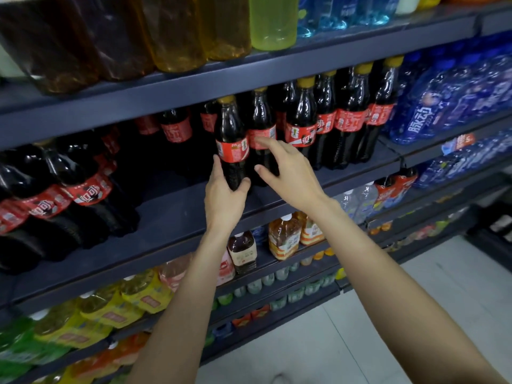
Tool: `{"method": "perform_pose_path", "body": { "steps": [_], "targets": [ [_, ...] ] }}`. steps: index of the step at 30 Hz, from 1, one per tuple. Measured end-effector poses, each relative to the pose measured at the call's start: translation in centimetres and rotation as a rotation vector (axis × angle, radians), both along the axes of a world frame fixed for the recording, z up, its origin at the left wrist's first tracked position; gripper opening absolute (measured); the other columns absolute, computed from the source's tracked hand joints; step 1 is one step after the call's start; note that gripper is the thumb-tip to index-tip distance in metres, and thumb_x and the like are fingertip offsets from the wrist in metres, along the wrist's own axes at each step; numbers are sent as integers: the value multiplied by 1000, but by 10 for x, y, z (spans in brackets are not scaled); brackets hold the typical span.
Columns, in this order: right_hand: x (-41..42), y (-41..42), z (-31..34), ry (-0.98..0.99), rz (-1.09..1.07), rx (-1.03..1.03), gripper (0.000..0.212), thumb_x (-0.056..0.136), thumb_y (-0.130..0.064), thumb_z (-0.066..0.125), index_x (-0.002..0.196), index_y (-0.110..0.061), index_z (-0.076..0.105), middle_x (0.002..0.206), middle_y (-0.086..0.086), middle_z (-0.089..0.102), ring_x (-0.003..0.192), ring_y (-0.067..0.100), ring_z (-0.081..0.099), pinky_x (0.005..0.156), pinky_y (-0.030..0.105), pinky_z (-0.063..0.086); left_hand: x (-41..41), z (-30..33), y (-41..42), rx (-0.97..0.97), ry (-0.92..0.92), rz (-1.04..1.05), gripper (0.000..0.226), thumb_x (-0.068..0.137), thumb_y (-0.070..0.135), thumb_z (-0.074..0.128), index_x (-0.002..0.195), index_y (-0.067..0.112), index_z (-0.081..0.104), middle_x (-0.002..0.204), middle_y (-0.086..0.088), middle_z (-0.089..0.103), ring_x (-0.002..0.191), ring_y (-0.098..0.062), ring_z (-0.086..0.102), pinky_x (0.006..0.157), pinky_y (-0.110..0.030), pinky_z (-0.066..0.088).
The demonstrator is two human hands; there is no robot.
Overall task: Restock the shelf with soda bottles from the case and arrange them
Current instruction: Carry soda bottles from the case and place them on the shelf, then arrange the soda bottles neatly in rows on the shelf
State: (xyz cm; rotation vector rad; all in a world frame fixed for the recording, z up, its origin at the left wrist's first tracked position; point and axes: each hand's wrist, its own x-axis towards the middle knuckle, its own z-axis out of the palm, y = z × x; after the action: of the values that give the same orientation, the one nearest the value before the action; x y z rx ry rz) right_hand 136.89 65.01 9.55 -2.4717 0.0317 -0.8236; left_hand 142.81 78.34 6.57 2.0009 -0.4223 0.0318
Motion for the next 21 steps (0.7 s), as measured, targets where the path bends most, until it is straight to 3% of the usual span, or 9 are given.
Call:
{"method": "perform_pose_path", "body": {
  "steps": [3, 6, 9, 12, 16, 19, 21],
  "targets": [
    [-37, -15, 0, -67, -51, -114, 35, 91, -21, 58, 125, -13, 56, 108, 3, 67, 103, 22, 59, 89, 34, 44, -43, 1, -1, -97, -150, 27, 50, 92, 25, 58, 140, 23, 41, 136, 4, 52, 127, -11, 47, 105, -31, 38],
    [-91, -40, -9, -188, -139, -245, 24, 91, -21, 56, 111, -11, 66, 87, -1, 71, 81, 19, 65, 80, 33, 47, -91, -5, -22, -225, -306, -65, 25, 95, 27, 52, 119, 22, 57, 107, 7, 67, 105, -6, 60, 95, -32, 47],
    [-163, -72, -28, -306, -230, -313, 21, 95, -19, 54, 105, -9, 69, 82, 1, 69, 74, 18, 66, 64, 30, 52, -139, -19, -58, -296, -494, -208, 18, 96, 21, 48, 107, 16, 63, 90, -2, 69, 86, -15, 66, 80, -32, 52],
    [-254, -111, -59, -316, -356, -360, 18, 94, -15, 55, 102, -8, 70, 87, 4, 68, 74, 20, 62, 62, 30, 51, -200, -40, -109, -291, -570, -376, 22, 95, 17, 48, 101, 8, 67, 87, -3, 68, 79, -13, 63, 74, -22, 49],
    [-389, -163, -112, -86, -523, -228, 19, 92, -15, 56, 106, -11, 68, 103, 2, 68, 84, 21, 63, 70, 26, 47, -302, -85, -186, -86, -405, -670, 22, 92, 26, 52, 102, 15, 68, 88, 5, 69, 80, -9, 62, 73, -27, 51],
    [-493, -195, -153, 132, -701, 7, 28, 90, -21, 56, 115, -13, 61, 108, 3, 65, 96, 24, 63, 72, 36, 53, -381, -129, -243, 96, -30, -830, 18, 84, 36, 57, 97, 29, 66, 88, 13, 68, 81, -6, 64, 76, -31, 54],
    [-559, -211, -173, 280, -828, 199, 36, 90, -22, 57, 125, -14, 54, 114, 5, 62, 105, 24, 60, 81, 37, 52, -431, -153, -278, 158, 173, -893, 11, 82, 32, 61, 90, 38, 64, 84, 15, 68, 80, -4, 65, 78, -27, 53]
  ]
}}
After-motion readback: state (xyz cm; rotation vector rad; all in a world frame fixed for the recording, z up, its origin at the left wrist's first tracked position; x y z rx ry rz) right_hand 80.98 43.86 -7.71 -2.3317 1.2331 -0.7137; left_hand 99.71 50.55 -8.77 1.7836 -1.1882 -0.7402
